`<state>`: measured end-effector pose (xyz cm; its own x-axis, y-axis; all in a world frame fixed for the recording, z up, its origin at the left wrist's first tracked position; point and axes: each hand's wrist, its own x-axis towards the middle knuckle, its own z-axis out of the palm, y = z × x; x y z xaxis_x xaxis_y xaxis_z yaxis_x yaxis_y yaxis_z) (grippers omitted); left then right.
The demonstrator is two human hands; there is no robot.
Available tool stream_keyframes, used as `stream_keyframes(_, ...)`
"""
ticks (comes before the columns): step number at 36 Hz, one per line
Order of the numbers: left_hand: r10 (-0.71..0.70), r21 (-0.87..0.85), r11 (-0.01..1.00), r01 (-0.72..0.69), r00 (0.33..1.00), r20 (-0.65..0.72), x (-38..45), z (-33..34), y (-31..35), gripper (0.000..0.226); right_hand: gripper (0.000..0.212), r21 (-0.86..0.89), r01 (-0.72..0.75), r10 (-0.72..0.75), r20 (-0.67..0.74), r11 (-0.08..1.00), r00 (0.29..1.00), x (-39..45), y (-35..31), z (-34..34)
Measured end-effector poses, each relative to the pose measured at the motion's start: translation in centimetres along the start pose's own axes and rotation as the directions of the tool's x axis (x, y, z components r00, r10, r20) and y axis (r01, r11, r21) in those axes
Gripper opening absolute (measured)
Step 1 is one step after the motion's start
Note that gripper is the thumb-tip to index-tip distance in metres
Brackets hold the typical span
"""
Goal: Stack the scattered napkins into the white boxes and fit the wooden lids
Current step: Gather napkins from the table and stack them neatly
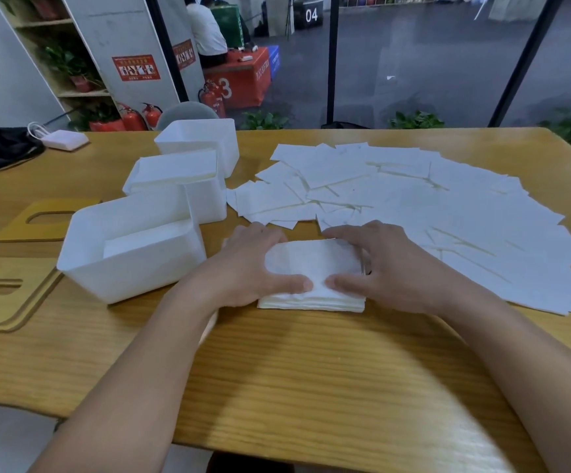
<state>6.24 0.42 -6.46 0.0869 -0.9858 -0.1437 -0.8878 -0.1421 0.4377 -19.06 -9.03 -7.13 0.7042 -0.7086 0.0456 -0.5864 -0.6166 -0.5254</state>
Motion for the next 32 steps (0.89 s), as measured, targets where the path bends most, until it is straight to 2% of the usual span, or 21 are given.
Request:
stream_keyframes(3,0.005,-0.074,0.997,-0.006,1.000,-0.014,-0.3,0.2,0.0,0.068,0.071,-0.030,0.024,-0.024,0.004,0.999,1.000,-0.2,-0.5,-0.2)
stream_keyframes(7,0.023,-0.142,0.989,-0.034,0.997,-0.079,-0.8,0.7,0.3,0.065,0.075,-0.010,0.009,-0.009,0.029,1.000,1.000,-0.3,-0.6,-0.3)
stream_keyframes(11,0.009,-0.201,0.979,-0.024,0.997,-0.072,-1.3,0.9,0.4,0.069,0.078,0.015,0.004,-0.004,0.041,1.000,0.999,-0.3,-0.8,-0.2)
stream_keyframes(14,0.026,-0.235,0.971,-0.049,0.995,-0.099,-2.1,0.9,0.9,0.059,0.083,0.034,-0.013,0.011,0.064,0.999,0.998,-0.4,-1.1,-0.1)
stream_keyframes(18,0.079,-0.264,0.955,-0.132,0.976,-0.200,-3.5,1.4,2.1,0.049,0.085,0.040,-0.024,0.021,0.072,0.999,0.997,-0.9,-1.9,-0.2)
stream_keyframes(21,0.077,-0.338,0.922,-0.190,0.944,-0.321,-4.6,2.3,2.5,0.054,0.083,0.060,-0.040,0.037,0.051,0.997,0.998,-1.4,-2.2,-0.1)
stream_keyframes(25,0.014,-0.521,0.816,-0.250,0.910,-0.415,-5.7,3.2,2.3,0.087,0.066,0.206,-0.033,0.053,-0.093,0.978,0.994,-2.3,-2.6,0.6)
stream_keyframes(27,-0.047,-0.613,0.747,-0.257,0.899,-0.435,-6.2,3.3,2.2,0.105,0.059,0.342,-0.020,0.088,-0.185,0.940,0.979,-2.8,-3.2,0.7)
stream_keyframes(29,-0.103,-0.696,0.669,-0.261,0.894,-0.435,-6.5,3.4,2.2,0.107,0.054,0.528,0.013,0.139,-0.247,0.849,0.959,-3.4,-4.2,0.9)
stream_keyframes(32,-0.160,-0.782,0.565,-0.265,0.894,-0.419,-6.7,3.6,2.2,0.092,0.047,0.742,0.060,0.189,-0.246,0.668,0.951,-4.1,-5.8,1.5)
